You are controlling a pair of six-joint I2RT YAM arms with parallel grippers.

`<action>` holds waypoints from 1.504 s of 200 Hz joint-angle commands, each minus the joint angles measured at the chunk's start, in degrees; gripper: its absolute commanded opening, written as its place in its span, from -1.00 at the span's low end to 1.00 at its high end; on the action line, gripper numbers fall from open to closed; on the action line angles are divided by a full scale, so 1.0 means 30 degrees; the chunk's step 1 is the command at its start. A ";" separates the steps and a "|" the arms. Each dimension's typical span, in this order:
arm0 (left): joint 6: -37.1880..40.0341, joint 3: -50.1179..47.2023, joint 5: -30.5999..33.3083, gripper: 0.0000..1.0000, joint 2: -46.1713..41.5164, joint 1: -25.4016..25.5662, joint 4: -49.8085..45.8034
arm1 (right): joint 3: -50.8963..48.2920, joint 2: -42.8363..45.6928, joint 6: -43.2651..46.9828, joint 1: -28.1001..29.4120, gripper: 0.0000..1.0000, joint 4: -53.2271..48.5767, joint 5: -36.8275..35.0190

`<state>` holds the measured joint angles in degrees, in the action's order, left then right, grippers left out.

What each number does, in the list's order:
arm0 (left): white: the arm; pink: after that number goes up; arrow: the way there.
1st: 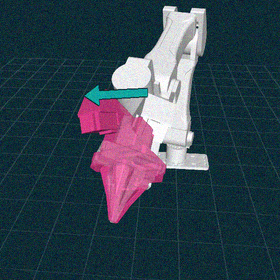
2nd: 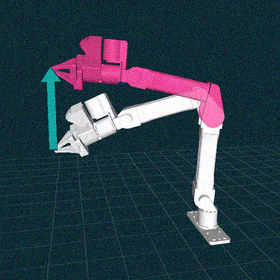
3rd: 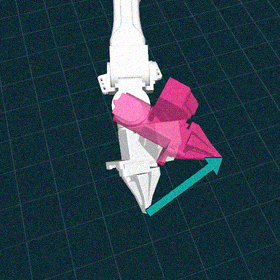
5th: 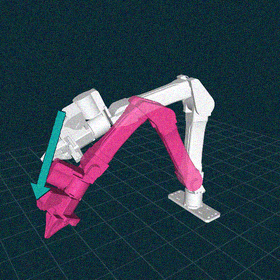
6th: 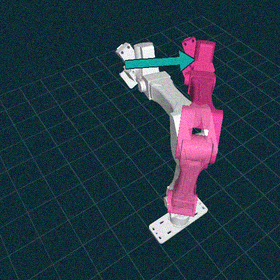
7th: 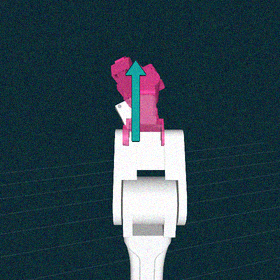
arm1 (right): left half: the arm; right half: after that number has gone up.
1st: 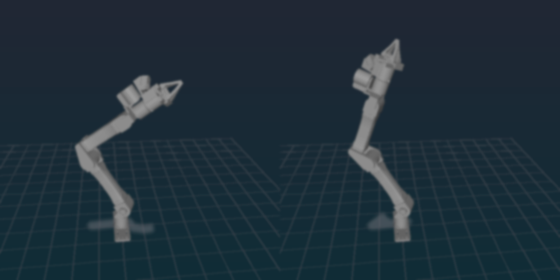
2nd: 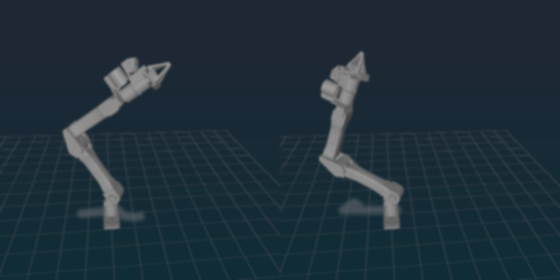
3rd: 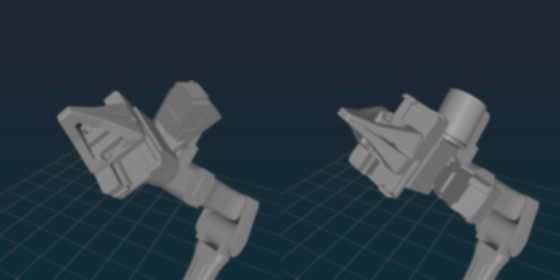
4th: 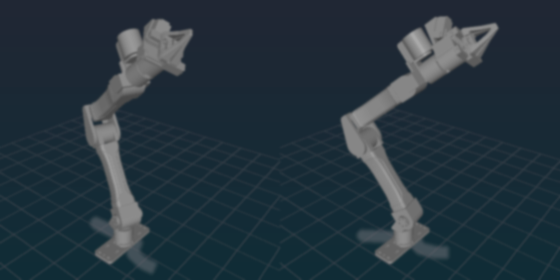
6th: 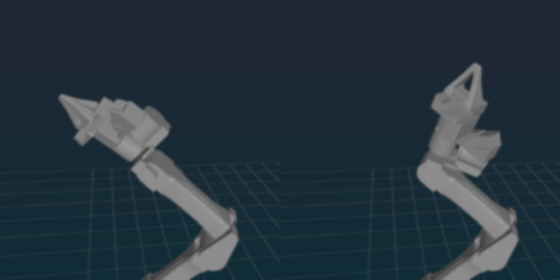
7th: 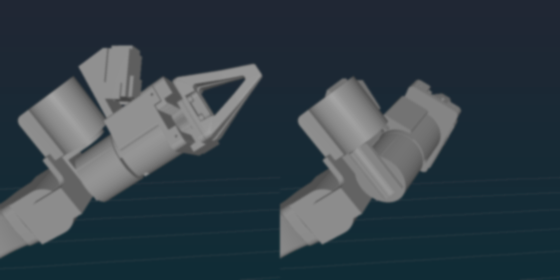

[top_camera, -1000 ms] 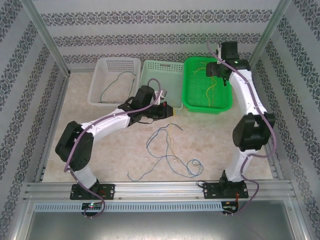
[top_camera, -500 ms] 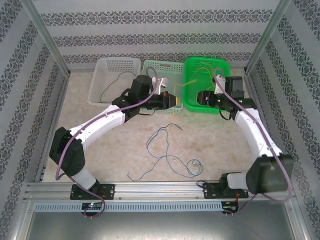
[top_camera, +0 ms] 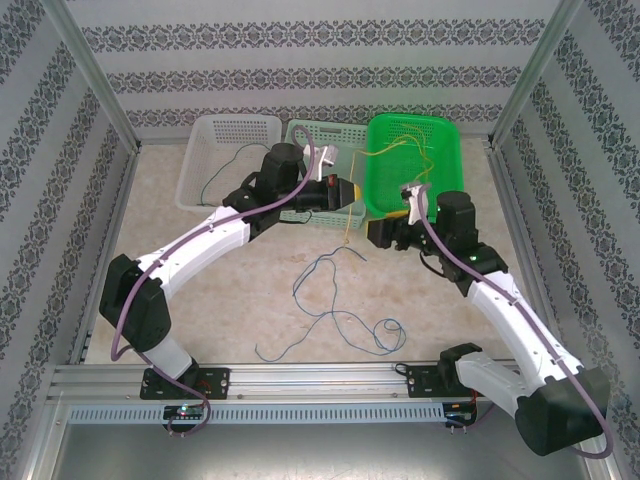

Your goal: Untangle the cables

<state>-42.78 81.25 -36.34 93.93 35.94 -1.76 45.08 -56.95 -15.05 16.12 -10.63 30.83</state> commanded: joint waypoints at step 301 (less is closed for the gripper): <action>-0.1497 0.1038 -0.0438 -0.97 0.1429 0.0560 0.3164 | -0.1372 -0.0075 -0.2405 0.2380 -0.76 0.4594 -0.0832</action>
<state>-48.56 82.76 -37.39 97.91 37.08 6.46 40.47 -57.65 -22.74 23.05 4.49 28.51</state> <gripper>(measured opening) 0.052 0.162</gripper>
